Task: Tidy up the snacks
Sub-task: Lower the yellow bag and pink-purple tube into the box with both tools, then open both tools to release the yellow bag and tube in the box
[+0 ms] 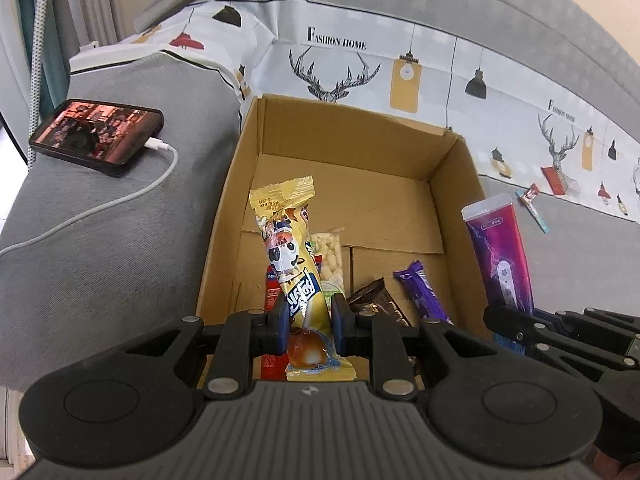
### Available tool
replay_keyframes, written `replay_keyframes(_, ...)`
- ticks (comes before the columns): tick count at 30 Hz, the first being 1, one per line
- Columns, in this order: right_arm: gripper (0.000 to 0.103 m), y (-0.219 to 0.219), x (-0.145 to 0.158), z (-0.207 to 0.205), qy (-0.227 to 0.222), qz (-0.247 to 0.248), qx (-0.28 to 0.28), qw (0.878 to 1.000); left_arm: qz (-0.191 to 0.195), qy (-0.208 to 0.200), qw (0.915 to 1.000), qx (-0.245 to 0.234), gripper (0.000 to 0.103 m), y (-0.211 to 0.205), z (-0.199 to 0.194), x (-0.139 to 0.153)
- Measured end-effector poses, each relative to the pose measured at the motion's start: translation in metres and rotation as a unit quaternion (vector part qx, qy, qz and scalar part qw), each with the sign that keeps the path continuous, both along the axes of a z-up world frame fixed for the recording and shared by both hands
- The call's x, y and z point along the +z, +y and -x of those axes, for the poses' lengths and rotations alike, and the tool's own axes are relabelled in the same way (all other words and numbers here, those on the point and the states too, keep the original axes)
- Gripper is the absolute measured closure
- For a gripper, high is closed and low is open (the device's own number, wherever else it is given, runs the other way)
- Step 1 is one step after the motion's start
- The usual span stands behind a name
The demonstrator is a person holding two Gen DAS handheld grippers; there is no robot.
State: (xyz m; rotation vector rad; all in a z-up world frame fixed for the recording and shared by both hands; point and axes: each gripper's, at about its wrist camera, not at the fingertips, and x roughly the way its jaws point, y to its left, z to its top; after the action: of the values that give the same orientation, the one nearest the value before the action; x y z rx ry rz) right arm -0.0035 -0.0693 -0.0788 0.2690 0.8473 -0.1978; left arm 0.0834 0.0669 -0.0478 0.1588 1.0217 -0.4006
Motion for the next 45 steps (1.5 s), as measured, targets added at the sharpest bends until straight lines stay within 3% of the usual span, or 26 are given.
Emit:
replay_keyframes(18,0.094,-0.010,-0.039,-0.044,0.041,-0.011,0.004,0.999,-0.021,0.034,0.9992,-0.001,0.080,-0.013,-0.035,-0.041)
replay_keyframes(29,0.094,-0.013,-0.046,-0.051,0.051,-0.008,0.002,0.999,-0.028,0.041,0.9987,0.003,0.079,-0.014,-0.045,-0.053)
replay_keyframes(31,0.094,-0.014,-0.047,-0.052,0.049,-0.011,-0.001,0.999,-0.032,0.031,0.9990,0.004,0.061,-0.014,-0.045,-0.053)
replay_keyframes(32,0.092,-0.016,-0.046,-0.052,0.047,-0.015,-0.003,0.999,-0.030,0.027,0.9992,0.005,0.025,-0.013,-0.045,-0.051)
replay_keyframes(33,0.090,-0.017,-0.045,-0.051,0.045,-0.020,-0.009,0.999,-0.028,0.023,0.9993,0.010,0.000,-0.012,-0.044,-0.049)
replay_keyframes(34,0.086,-0.019,-0.044,-0.051,0.044,-0.025,-0.015,0.999,-0.019,0.010,0.9996,0.020,0.000,-0.009,-0.042,-0.046)
replay_keyframes(36,0.045,-0.022,-0.041,-0.051,0.040,-0.035,-0.024,0.998,-0.017,-0.006,0.9996,0.023,0.000,-0.007,-0.038,-0.041)
replay_keyframes(45,0.024,-0.007,-0.027,-0.027,0.037,-0.013,-0.014,0.999,-0.038,-0.001,0.9991,0.019,0.000,0.004,-0.013,-0.036)
